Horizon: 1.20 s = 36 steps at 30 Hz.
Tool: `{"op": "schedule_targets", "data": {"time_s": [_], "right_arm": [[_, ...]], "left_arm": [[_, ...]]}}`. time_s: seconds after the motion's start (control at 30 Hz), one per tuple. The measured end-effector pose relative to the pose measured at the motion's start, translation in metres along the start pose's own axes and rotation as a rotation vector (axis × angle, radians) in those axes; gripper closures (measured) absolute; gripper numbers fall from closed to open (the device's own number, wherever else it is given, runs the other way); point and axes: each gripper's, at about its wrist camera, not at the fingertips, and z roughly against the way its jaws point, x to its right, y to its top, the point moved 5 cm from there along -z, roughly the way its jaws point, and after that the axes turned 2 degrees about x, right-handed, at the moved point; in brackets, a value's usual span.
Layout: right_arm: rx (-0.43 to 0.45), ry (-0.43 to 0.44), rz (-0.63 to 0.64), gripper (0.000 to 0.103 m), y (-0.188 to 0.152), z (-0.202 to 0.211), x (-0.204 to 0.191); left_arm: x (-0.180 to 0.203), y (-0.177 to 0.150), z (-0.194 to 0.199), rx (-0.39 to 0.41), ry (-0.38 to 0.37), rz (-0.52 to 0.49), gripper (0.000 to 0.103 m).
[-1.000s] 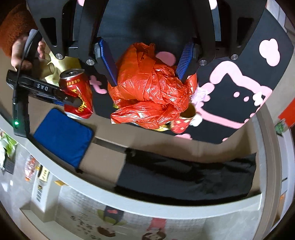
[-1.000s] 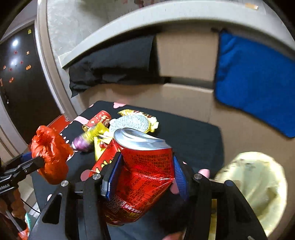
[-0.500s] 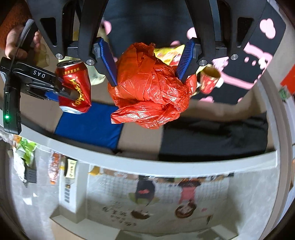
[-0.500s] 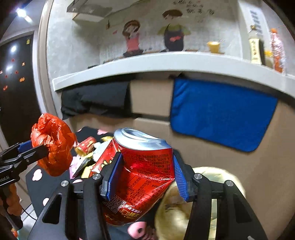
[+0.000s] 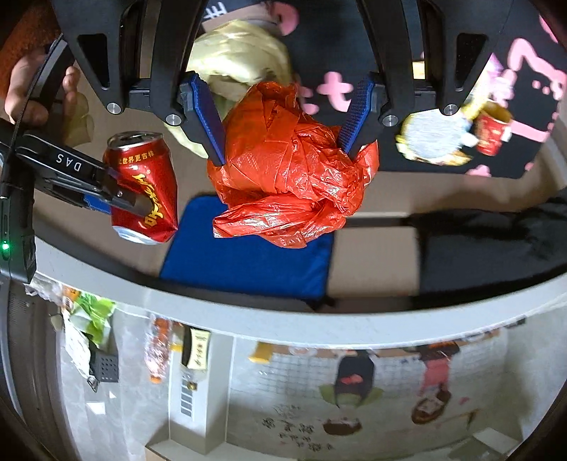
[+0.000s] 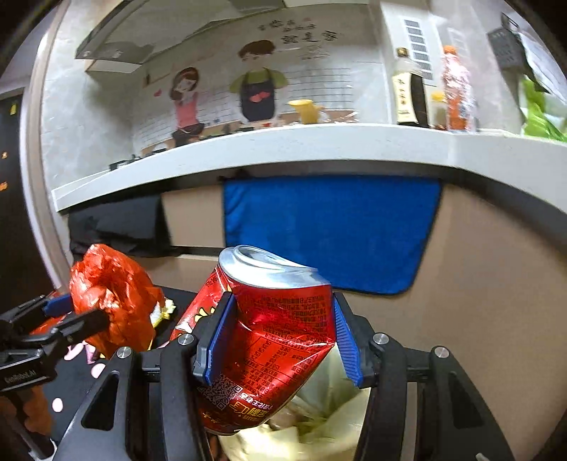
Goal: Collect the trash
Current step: 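Carry the red bag and red can over the yellow trash bin with both tools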
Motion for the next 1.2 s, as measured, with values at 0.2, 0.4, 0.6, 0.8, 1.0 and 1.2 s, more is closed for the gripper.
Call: {"op": "schedule_targets", "data": {"time_s": [0.2, 0.4, 0.6, 0.8, 1.0, 1.2], "right_arm": [[-0.022, -0.047, -0.001, 0.053, -0.015, -0.007, 0.027], [-0.055, -0.064, -0.027, 0.053, -0.027, -0.021, 0.049], [-0.097, -0.081, -0.034, 0.053, -0.04, -0.039, 0.06], [-0.122, -0.103, -0.032, 0.053, -0.049, -0.052, 0.071], [-0.152, -0.098, -0.058, 0.053, -0.058, -0.067, 0.08], [-0.165, -0.096, -0.071, 0.053, -0.061, -0.078, 0.083]], "left_arm": [[0.015, -0.023, -0.044, -0.107, -0.068, 0.042, 0.04], [0.021, -0.036, -0.076, -0.169, -0.103, 0.056, 0.04], [0.031, -0.049, -0.105, -0.223, -0.138, 0.049, 0.04], [0.034, -0.059, -0.132, -0.275, -0.16, 0.054, 0.04], [0.035, -0.064, -0.152, -0.296, -0.198, 0.064, 0.04], [0.035, -0.063, -0.159, -0.304, -0.24, 0.069, 0.04]]}}
